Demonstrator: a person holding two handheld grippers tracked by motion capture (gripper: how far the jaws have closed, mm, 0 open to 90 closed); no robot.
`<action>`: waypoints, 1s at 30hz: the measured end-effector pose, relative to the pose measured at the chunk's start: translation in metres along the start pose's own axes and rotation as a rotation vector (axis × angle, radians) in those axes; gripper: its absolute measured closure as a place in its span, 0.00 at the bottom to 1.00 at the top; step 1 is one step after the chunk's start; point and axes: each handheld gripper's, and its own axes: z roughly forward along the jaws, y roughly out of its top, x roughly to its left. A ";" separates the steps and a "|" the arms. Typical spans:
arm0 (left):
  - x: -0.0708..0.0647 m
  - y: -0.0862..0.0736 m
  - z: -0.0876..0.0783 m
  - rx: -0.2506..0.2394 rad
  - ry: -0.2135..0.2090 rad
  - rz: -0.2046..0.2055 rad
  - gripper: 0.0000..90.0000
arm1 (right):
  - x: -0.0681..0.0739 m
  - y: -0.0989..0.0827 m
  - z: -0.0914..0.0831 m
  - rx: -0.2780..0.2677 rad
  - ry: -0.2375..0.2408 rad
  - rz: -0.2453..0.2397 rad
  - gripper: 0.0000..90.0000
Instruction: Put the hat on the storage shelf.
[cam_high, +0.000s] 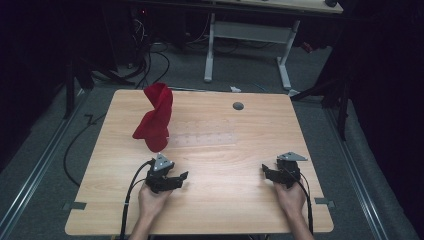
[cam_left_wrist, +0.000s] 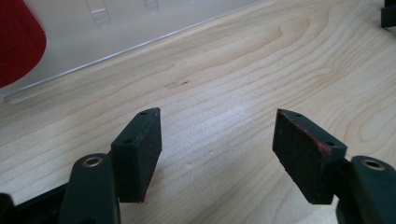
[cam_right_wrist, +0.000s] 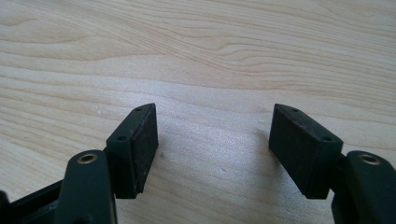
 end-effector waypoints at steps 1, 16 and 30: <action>-0.003 -0.001 0.004 -0.025 0.004 -0.016 0.37 | 0.000 0.000 0.000 0.000 0.000 0.000 0.37; -0.007 -0.008 0.026 -0.098 0.068 -0.066 0.37 | 0.000 0.000 0.000 0.001 0.000 0.001 0.37; -0.007 -0.012 0.031 -0.083 0.103 -0.011 0.34 | 0.000 0.000 0.000 0.001 0.001 0.000 0.36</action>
